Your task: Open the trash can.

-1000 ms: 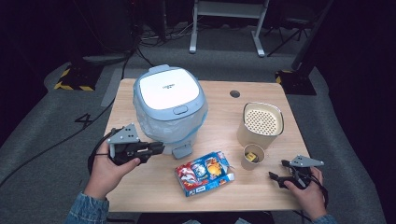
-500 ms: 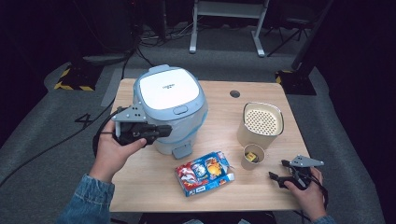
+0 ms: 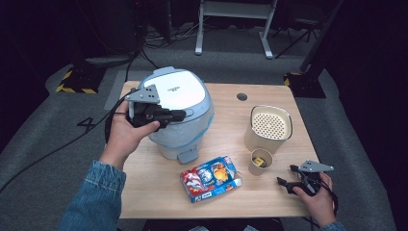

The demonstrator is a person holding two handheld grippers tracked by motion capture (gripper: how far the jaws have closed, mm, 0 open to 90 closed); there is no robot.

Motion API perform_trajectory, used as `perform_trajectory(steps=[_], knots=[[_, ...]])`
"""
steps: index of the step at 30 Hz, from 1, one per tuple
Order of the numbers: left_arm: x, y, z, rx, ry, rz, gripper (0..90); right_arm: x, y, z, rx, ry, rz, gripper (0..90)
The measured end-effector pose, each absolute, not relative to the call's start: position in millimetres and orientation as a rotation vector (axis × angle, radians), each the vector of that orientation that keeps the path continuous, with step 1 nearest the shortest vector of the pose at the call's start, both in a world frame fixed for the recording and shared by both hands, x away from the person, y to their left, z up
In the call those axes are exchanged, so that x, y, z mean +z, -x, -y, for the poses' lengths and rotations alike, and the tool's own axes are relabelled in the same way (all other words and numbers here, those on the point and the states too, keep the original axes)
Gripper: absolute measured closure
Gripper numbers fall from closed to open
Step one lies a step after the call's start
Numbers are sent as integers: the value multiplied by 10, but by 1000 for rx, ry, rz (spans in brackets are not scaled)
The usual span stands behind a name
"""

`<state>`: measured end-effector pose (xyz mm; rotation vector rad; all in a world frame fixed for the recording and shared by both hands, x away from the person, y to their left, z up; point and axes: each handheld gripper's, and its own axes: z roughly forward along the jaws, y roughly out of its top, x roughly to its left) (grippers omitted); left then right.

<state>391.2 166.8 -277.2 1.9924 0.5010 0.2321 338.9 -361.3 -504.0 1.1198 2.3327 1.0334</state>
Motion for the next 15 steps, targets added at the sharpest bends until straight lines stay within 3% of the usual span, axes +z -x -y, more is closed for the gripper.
perform_trajectory(steps=[15], knots=[[-2824, -4089, -1583, 210, -1983, -559, 900, -5040, -3390, 3614, 1033, -1120, -2333, 185]])
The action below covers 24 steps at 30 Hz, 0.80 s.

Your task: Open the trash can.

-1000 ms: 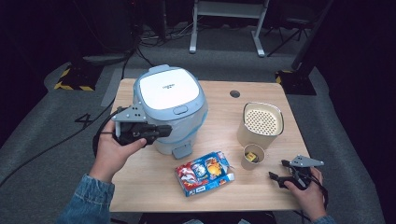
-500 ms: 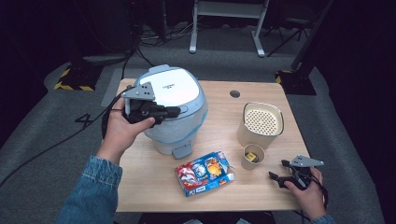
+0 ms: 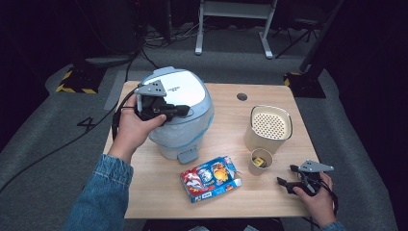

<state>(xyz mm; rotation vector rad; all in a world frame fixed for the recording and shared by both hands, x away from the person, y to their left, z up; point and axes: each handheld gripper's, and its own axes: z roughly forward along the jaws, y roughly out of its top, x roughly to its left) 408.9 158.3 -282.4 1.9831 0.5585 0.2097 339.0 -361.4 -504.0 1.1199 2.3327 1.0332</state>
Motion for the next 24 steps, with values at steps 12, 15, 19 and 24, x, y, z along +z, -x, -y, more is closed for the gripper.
perform_trajectory(steps=[12, 15, 19, 24], knots=[[-2847, -4065, -1571, 216, -1979, -581, 900, -5041, -3389, 3613, 1033, -1120, -2333, 184], [-2883, -4072, -1591, 202, -1934, -575, 899, -5039, -3390, 3613, 1032, -1120, -2333, 185], [-2902, -4055, -1577, 177, -1879, -605, 614, -5039, -3380, 3610, 1033, -1121, -2328, 205], [-2879, -3932, -1540, 204, -1877, -556, 514, -4991, -3317, 3563, 1014, -1086, -2347, 305]])
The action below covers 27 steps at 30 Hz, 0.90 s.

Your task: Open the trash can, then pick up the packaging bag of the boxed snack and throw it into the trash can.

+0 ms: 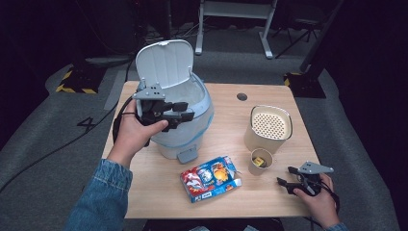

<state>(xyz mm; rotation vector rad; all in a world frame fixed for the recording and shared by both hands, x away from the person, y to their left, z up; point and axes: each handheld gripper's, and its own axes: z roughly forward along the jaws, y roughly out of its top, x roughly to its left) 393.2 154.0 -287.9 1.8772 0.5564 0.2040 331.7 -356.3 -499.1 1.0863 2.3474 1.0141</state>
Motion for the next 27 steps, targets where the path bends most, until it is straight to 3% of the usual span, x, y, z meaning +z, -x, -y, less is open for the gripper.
perform_trajectory(steps=[8, 20, 27], knots=[[-2865, -3623, -1501, 176, -1882, -485, 444, -4780, -3146, 3330, 1037, -931, -2519, 431], [-3129, -3266, -1649, 227, -1946, -532, 395, -4536, -3007, 2879, 1219, -824, -2516, 378], [-3522, -3148, -1848, 263, -1921, -593, 385, -4468, -2973, 2633, 1239, -800, -2491, 429]])
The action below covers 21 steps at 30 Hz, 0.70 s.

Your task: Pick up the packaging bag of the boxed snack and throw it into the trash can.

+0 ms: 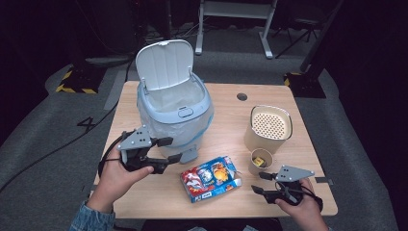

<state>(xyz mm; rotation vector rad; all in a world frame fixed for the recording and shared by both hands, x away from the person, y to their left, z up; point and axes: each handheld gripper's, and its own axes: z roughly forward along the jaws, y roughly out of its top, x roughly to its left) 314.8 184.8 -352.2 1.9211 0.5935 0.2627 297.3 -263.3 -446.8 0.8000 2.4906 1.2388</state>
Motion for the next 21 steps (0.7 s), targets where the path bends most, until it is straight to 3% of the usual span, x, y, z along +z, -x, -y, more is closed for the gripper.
perform_trajectory(steps=[14, 19, 21], knots=[[-4283, -3171, -2035, 265, -1951, -682, 362, -4540, -3138, 2105, 1133, -725, -2484, 496], [-4465, -3201, -2051, 268, -1991, -711, 358, -4624, -3217, 1967, 1037, -704, -2464, 473], [-4548, -3222, -2066, 256, -2001, -729, 358, -4673, -3258, 1910, 1035, -720, -2471, 515]])
